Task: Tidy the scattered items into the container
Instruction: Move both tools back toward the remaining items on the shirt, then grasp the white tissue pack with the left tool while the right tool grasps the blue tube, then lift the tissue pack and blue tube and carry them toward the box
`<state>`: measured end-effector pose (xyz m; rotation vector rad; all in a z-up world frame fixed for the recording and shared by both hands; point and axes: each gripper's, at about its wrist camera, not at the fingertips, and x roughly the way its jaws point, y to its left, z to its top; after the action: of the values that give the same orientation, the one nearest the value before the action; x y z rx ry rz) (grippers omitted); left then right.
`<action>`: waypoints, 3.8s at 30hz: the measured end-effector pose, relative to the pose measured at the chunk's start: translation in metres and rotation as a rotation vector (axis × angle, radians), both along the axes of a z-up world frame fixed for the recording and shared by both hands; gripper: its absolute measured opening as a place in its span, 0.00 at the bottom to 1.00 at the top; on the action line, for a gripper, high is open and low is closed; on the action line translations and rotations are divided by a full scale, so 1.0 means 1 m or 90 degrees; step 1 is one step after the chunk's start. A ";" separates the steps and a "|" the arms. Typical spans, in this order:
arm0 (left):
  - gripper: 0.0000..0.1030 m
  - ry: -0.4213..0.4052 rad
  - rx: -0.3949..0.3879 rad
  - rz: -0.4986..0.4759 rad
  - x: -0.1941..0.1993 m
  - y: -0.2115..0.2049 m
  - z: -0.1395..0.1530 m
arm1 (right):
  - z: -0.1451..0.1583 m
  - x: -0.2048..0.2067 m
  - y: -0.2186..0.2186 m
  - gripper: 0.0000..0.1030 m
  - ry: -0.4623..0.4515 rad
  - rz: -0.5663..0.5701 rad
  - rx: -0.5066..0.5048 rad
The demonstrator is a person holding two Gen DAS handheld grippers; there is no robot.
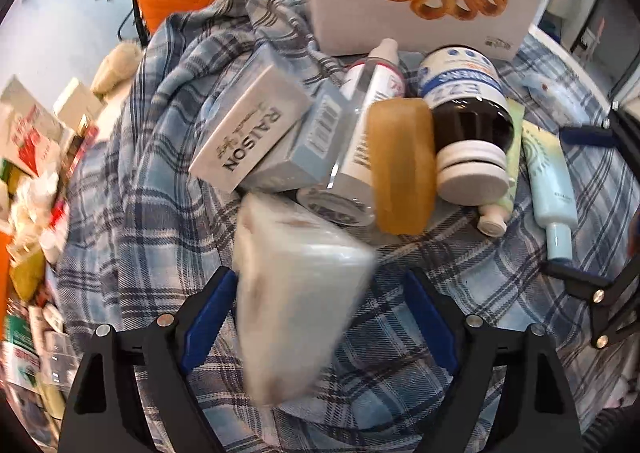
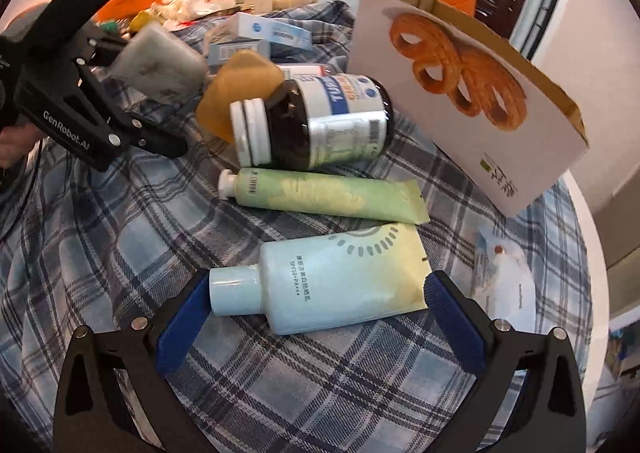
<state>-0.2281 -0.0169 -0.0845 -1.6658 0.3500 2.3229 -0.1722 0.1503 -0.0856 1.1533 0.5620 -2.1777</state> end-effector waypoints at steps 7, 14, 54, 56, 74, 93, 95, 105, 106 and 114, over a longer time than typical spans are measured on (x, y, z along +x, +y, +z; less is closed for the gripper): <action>0.43 0.010 0.036 0.043 -0.003 -0.017 0.005 | 0.007 0.006 0.014 0.83 0.004 -0.019 -0.033; 0.22 0.003 0.068 0.060 0.001 -0.026 0.013 | 0.020 0.018 0.009 0.56 0.042 -0.027 -0.037; 0.17 0.046 0.110 -0.039 0.038 0.040 0.061 | 0.077 0.008 0.061 0.18 0.129 -0.176 -0.129; 0.17 0.044 0.111 -0.039 0.037 0.042 0.060 | 0.077 0.001 0.062 0.18 0.127 -0.180 -0.134; 0.17 0.035 0.115 -0.042 0.020 0.055 0.054 | 0.074 -0.038 0.058 0.18 0.074 -0.156 -0.162; 0.17 0.042 0.127 -0.040 0.022 0.052 0.059 | 0.074 -0.021 0.027 0.19 0.086 -0.092 -0.124; 0.17 0.043 0.127 -0.039 0.022 0.051 0.060 | 0.074 -0.021 0.024 0.18 0.092 -0.089 -0.117; 0.17 0.044 0.126 -0.042 0.023 0.050 0.061 | 0.081 -0.028 0.013 0.18 0.125 -0.073 -0.097; 0.17 0.045 0.126 -0.042 0.023 0.050 0.061 | 0.082 -0.029 0.013 0.18 0.121 -0.071 -0.100; 0.17 0.046 0.119 -0.041 0.020 0.052 0.061 | 0.077 -0.034 0.014 0.16 0.109 -0.085 -0.108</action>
<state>-0.2079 0.0351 -0.0232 -1.4656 0.1897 2.2943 -0.2059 0.1647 -0.0089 0.9440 0.3707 -2.4026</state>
